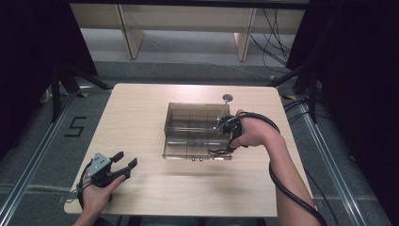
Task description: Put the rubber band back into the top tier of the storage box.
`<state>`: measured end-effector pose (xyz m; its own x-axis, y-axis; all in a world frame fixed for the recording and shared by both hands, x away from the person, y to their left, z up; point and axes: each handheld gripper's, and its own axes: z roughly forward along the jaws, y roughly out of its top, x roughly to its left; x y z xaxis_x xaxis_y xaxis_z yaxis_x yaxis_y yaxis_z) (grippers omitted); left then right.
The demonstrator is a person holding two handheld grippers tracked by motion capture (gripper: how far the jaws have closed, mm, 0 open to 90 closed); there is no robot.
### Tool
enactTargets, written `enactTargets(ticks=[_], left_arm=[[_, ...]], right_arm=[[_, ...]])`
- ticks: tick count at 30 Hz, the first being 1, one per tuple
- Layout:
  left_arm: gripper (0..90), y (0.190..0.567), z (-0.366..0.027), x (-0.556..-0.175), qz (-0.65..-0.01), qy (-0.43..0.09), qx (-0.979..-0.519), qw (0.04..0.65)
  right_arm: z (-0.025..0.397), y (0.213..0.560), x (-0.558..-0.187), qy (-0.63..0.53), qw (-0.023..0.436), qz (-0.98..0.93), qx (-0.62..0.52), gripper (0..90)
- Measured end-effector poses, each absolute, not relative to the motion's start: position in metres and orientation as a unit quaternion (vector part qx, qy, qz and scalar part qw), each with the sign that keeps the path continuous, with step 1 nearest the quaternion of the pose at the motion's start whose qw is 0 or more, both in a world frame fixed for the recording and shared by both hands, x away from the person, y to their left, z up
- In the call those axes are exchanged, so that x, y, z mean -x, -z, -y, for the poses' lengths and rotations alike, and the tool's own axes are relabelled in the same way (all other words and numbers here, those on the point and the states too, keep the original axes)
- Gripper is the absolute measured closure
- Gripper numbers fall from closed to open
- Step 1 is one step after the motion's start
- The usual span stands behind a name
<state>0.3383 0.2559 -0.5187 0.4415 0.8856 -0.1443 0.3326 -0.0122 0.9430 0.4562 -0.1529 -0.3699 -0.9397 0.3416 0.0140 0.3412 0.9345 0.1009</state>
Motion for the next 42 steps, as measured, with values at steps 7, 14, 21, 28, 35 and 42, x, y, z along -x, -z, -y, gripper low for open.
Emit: enactTargets(ticks=[7, 14, 21, 28, 35, 42], left_arm=[[33.8, 0.519, -0.256, -0.338, -0.462, -0.261, -0.663, 0.528], [33.8, 0.518, -0.256, -0.338, -0.464, -0.261, -0.663, 0.527], [33.7, 0.518, -0.257, -0.338, -0.463, -0.262, -0.663, 0.527], [33.5, 0.518, -0.257, -0.338, -0.464, -0.263, -0.663, 0.526], [33.4, 0.519, -0.257, -0.338, -0.465, -0.263, -0.663, 0.524], [33.3, 0.518, -0.257, -0.338, -0.465, -0.263, -0.663, 0.524]], right_arm=[[0.169, 0.373, -0.451, -0.050, 0.000, -0.981, -0.185, 79.3], [0.180, 0.375, -0.445, -0.043, -0.001, -0.979, -0.199, 78.7], [0.189, 0.380, -0.439, -0.043, -0.003, -0.978, -0.203, 78.3], [0.200, 0.385, -0.429, -0.033, -0.014, -0.973, -0.226, 77.8], [0.215, 0.394, -0.421, -0.029, -0.017, -0.973, -0.228, 77.4], [0.225, 0.402, -0.413, -0.024, -0.018, -0.971, -0.238, 76.8]])
